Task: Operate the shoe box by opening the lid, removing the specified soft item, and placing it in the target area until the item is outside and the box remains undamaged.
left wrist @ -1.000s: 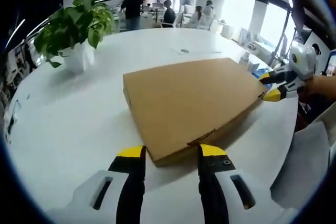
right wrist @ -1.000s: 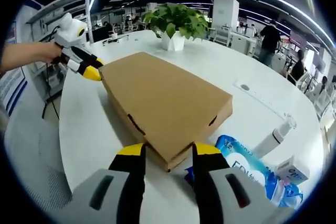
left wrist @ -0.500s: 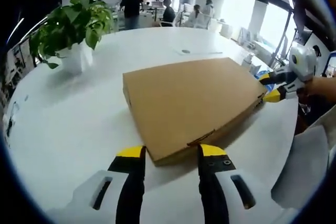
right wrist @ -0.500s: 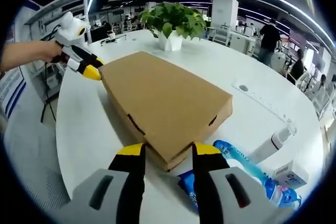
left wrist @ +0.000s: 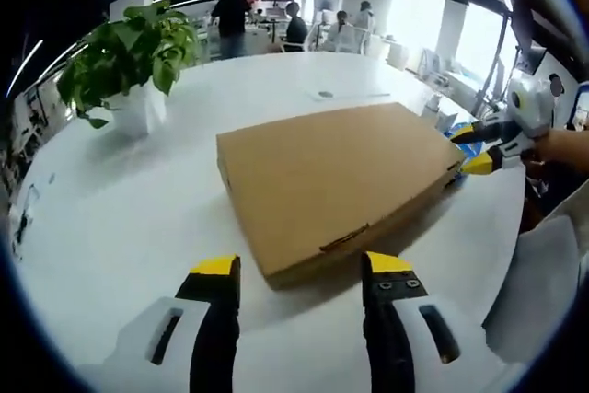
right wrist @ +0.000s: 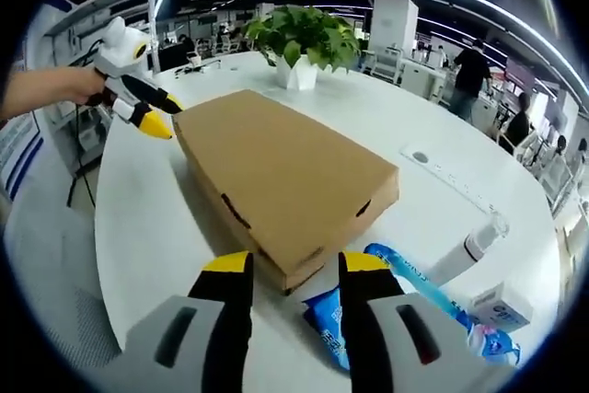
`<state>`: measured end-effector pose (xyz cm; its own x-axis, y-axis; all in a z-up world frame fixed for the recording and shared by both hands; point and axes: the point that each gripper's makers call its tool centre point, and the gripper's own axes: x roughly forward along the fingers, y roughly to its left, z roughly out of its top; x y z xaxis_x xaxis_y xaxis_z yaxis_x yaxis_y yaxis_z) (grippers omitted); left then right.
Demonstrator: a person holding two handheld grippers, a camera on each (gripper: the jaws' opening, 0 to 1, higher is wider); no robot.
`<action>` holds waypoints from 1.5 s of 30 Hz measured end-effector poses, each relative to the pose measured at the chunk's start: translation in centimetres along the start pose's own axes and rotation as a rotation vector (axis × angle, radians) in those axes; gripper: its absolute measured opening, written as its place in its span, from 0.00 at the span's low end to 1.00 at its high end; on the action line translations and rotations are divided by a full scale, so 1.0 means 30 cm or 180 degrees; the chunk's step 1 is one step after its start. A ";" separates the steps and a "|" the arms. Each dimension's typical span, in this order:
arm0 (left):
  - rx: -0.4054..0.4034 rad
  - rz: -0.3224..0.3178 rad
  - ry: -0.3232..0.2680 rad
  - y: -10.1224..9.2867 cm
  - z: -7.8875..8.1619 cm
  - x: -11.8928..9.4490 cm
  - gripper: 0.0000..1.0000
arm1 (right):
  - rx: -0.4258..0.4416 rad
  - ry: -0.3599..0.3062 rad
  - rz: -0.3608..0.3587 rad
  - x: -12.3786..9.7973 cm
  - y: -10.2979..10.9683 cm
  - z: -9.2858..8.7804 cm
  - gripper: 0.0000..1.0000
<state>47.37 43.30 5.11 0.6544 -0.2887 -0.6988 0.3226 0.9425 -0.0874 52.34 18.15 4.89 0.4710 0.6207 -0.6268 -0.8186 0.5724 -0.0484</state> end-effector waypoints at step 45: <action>0.0180 0.0159 -0.0888 -0.407 -0.075 -0.383 1.00 | 0.0575 -0.0307 -0.1067 -0.633 -0.054 -0.310 0.81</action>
<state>34.37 35.49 12.61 0.8307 -0.2847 -0.4784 0.3177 0.9481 -0.0126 41.67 0.46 9.64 0.7384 0.4258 -0.5230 -0.5470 0.8317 -0.0950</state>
